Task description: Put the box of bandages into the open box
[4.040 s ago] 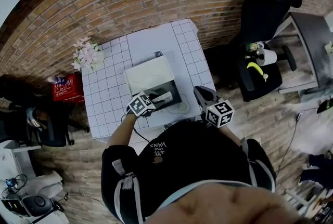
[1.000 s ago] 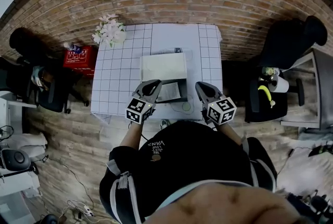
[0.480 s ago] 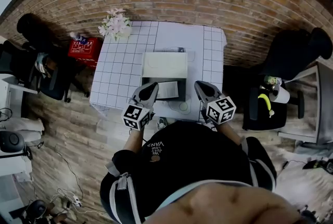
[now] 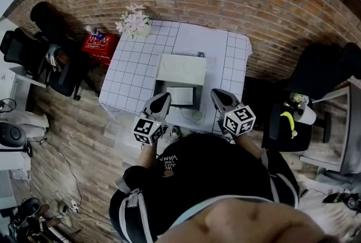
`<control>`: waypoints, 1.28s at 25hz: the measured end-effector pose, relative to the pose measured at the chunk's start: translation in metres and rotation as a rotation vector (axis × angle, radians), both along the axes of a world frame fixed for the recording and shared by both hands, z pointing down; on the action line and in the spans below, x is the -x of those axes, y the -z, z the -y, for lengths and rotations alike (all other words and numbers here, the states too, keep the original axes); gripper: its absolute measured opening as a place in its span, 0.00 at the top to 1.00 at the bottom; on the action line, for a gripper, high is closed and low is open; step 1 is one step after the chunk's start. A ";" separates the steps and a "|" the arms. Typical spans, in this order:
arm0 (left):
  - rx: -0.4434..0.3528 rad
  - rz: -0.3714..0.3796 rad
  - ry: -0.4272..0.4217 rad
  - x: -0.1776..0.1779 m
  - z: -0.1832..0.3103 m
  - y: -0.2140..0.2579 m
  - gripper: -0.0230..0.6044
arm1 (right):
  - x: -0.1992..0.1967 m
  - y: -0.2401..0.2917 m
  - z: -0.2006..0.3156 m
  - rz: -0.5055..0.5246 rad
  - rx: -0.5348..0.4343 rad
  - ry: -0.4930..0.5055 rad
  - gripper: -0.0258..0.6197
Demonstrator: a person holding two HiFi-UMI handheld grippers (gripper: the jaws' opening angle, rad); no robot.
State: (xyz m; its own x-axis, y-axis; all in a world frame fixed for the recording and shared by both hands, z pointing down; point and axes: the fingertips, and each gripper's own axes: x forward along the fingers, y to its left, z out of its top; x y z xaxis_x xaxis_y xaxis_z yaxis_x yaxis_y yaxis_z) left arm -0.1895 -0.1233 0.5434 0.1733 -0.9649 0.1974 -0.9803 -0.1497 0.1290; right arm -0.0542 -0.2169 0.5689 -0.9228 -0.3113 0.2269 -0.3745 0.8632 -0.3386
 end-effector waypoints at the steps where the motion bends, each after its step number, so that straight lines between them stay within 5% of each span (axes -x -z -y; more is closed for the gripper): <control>1: -0.001 -0.001 0.010 -0.002 -0.001 0.000 0.94 | -0.001 0.000 0.000 0.001 0.001 0.008 0.97; 32: 0.005 -0.034 0.243 -0.038 -0.094 -0.003 0.94 | -0.007 0.002 -0.041 0.033 -0.002 0.171 0.97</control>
State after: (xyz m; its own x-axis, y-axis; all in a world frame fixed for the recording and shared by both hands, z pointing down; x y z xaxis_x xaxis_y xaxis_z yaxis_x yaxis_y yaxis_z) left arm -0.1512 -0.0294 0.5464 -0.0567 -0.9780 0.2006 -0.9825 0.0903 0.1627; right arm -0.0476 -0.1758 0.5668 -0.9692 -0.1500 0.1952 -0.2112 0.9140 -0.3464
